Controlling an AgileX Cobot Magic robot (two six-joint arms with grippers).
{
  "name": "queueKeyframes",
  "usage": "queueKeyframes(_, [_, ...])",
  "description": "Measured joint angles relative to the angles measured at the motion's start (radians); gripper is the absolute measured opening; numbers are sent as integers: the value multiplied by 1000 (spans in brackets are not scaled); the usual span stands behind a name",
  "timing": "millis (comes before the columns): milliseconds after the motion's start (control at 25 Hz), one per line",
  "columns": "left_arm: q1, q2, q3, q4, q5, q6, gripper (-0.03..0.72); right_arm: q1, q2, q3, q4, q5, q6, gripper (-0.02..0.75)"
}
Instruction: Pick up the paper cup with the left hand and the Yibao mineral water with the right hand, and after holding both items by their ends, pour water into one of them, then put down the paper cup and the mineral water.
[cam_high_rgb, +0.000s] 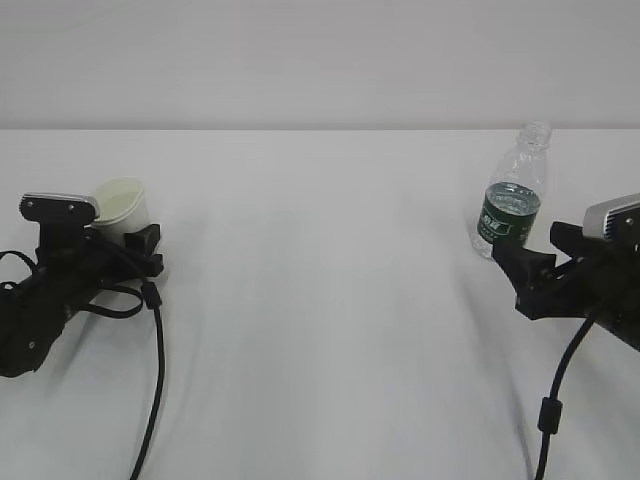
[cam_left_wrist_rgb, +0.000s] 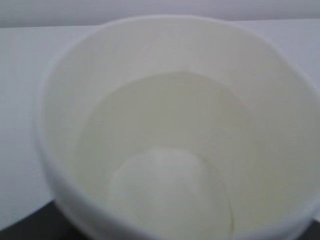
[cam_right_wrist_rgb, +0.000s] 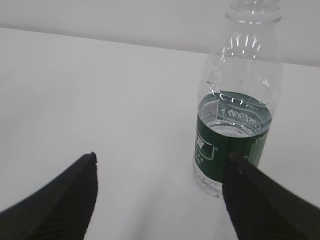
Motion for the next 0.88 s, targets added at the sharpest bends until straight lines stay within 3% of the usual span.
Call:
queueKeyframes(400, [0, 5, 0, 0, 6, 0, 559, 0, 0, 0, 0, 0, 0, 590])
queueKeyframes(880, [0, -4, 0, -7, 9, 12, 570, 0, 0, 0, 0, 0, 0, 590])
